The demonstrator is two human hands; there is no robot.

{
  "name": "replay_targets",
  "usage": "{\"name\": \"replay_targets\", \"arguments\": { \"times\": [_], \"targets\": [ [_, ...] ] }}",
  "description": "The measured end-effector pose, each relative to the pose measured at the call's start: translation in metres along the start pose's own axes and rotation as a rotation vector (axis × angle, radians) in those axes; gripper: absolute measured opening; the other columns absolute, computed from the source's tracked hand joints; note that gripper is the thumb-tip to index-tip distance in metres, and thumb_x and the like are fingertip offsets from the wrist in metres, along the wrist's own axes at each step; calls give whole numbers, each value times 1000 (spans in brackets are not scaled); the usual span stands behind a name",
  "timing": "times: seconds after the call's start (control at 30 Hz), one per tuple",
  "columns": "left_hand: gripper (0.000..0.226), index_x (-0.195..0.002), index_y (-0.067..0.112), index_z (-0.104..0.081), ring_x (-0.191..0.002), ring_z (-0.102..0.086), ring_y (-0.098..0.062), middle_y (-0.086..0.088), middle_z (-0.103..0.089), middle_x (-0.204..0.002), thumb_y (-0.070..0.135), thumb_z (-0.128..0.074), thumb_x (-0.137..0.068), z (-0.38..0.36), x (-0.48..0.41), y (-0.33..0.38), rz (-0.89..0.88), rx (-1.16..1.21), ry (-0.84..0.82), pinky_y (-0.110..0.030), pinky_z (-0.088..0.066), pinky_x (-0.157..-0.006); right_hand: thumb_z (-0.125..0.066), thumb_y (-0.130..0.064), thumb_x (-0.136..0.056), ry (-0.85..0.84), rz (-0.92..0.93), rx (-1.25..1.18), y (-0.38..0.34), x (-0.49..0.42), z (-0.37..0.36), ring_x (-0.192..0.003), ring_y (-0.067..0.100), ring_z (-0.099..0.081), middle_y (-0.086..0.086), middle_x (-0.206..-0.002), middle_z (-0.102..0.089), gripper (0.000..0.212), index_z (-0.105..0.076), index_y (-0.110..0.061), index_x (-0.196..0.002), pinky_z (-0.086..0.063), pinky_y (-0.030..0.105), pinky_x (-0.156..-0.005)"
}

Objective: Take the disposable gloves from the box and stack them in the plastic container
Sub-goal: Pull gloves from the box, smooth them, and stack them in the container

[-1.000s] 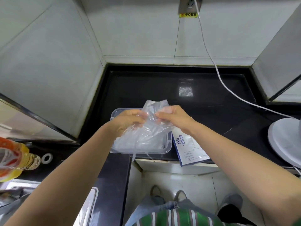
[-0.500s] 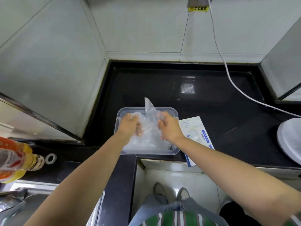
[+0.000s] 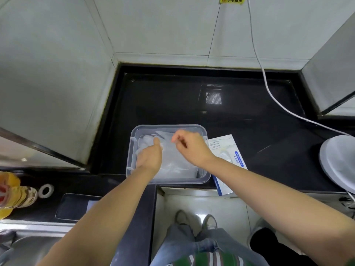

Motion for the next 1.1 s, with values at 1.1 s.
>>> {"name": "replay_targets", "arguments": {
  "times": [1.1],
  "targets": [
    [66, -142, 19, -27, -114, -51, -30, -15, -41, -132, 22, -65, -88, -43, -3, -20, 79, -150, -342, -30, -45, -76, -48, -16, -99, -546, -542, 195, 70, 0, -68, -120, 33, -55, 13, -150, -34, 67, -14, -21, -157, -55, 38, -89]
  ]
}}
Point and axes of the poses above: each hand's wrist, its own x-axis away from the middle knuckle, its own z-axis out of the back of the hand, y = z × x, the point moved 8 cm from there along -x, towards the middle knuckle
